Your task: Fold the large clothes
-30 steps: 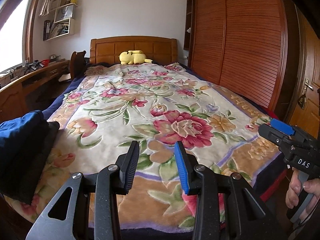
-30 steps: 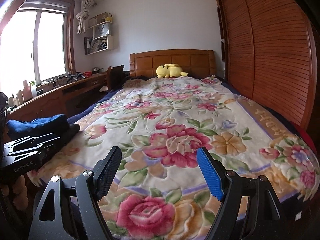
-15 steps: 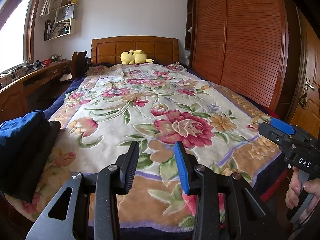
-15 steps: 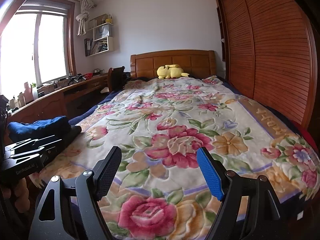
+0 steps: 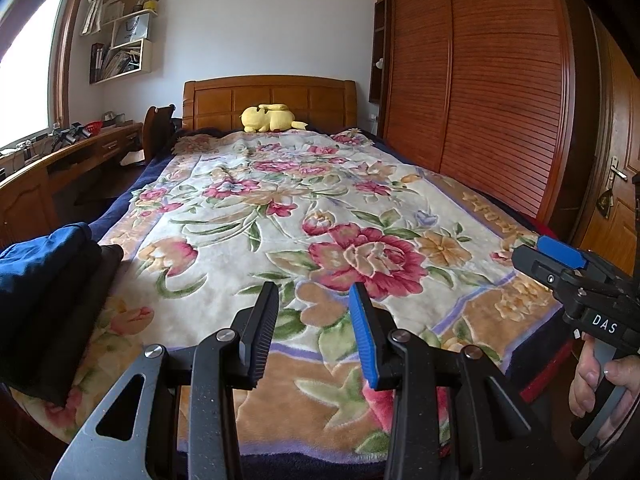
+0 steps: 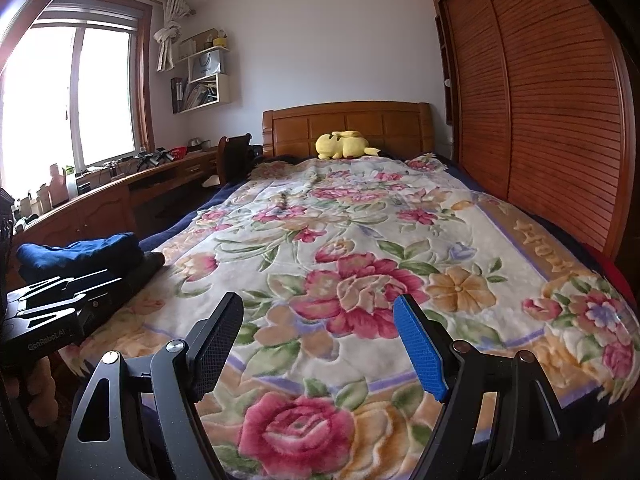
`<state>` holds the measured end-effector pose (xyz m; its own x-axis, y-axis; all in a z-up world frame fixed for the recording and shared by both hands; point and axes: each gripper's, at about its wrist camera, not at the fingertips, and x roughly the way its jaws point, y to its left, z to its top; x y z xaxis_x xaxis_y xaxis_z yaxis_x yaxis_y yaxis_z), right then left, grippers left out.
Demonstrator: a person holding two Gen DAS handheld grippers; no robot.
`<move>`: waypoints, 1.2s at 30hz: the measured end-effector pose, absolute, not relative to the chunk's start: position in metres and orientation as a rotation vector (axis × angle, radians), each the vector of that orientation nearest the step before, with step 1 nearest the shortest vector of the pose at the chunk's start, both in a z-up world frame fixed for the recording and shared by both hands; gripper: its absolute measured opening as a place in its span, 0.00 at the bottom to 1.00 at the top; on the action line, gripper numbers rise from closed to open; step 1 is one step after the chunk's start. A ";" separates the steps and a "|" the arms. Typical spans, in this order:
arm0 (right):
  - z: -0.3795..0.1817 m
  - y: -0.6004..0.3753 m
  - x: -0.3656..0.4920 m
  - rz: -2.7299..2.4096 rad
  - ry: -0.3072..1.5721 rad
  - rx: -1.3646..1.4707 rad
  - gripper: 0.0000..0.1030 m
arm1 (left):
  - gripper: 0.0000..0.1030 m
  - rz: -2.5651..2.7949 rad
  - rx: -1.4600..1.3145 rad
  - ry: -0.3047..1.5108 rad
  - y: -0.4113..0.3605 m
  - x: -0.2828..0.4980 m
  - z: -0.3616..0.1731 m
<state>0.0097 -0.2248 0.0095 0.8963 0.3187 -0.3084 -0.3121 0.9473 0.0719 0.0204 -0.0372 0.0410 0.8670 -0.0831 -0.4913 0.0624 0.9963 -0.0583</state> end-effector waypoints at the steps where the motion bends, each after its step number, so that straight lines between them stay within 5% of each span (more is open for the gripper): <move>1: 0.009 -0.226 0.010 0.328 0.323 0.020 0.77 | 0.37 -0.077 -0.041 0.516 -0.037 0.020 0.041; 36: 0.007 -0.236 0.016 0.346 0.328 0.016 0.77 | 0.37 -0.078 -0.046 0.520 -0.037 0.018 0.044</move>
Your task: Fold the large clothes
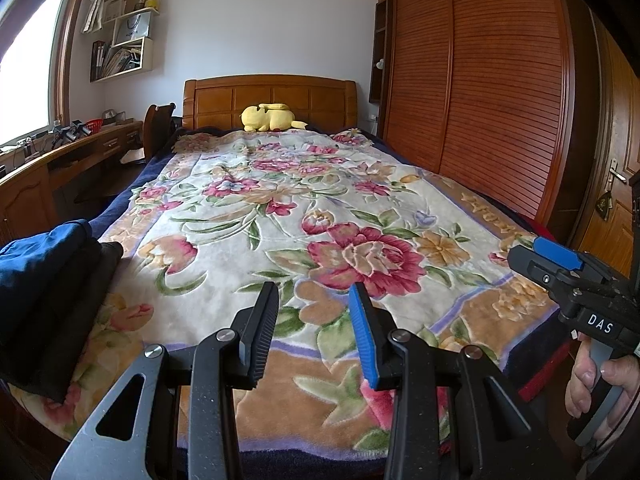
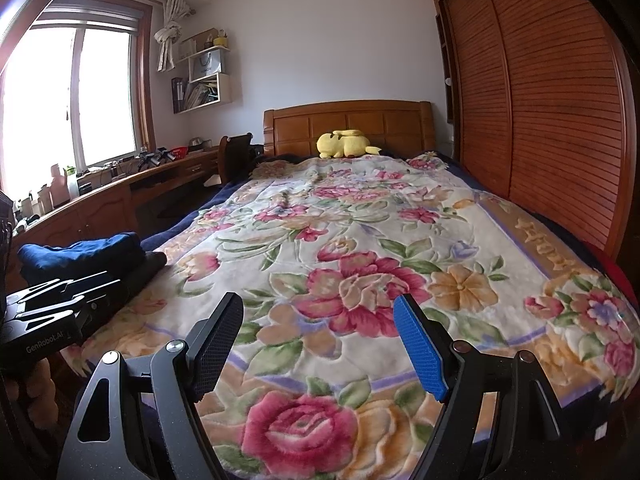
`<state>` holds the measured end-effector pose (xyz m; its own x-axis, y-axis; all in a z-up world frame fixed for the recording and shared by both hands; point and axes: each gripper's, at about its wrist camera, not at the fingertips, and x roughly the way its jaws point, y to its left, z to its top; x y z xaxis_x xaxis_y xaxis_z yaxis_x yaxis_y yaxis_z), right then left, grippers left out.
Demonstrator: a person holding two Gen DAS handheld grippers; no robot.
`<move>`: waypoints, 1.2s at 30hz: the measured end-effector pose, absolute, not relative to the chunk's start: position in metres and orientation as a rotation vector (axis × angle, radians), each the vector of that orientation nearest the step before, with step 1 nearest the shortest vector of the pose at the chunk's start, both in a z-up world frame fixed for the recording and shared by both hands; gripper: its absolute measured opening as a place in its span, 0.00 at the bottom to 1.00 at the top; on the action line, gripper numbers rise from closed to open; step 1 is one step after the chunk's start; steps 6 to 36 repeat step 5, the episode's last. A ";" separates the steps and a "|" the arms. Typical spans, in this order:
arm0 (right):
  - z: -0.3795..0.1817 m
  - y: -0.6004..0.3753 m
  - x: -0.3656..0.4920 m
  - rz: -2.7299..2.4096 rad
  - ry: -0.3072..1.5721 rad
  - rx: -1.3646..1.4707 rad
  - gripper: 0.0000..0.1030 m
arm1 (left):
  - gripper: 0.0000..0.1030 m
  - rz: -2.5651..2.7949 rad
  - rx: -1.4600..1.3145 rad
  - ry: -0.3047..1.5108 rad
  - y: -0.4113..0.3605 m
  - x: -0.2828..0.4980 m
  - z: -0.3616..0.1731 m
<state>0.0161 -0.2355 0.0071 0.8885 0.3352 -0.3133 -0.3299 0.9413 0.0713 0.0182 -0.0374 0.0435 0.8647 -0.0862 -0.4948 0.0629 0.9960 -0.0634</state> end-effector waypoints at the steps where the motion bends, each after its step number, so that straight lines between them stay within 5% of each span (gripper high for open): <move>1: 0.007 -0.235 0.016 0.345 0.328 0.017 0.77 | 0.37 -0.077 -0.046 0.520 -0.038 0.018 0.045; 36: 0.007 -0.236 0.016 0.346 0.328 0.018 0.77 | 0.37 -0.077 -0.047 0.519 -0.038 0.017 0.045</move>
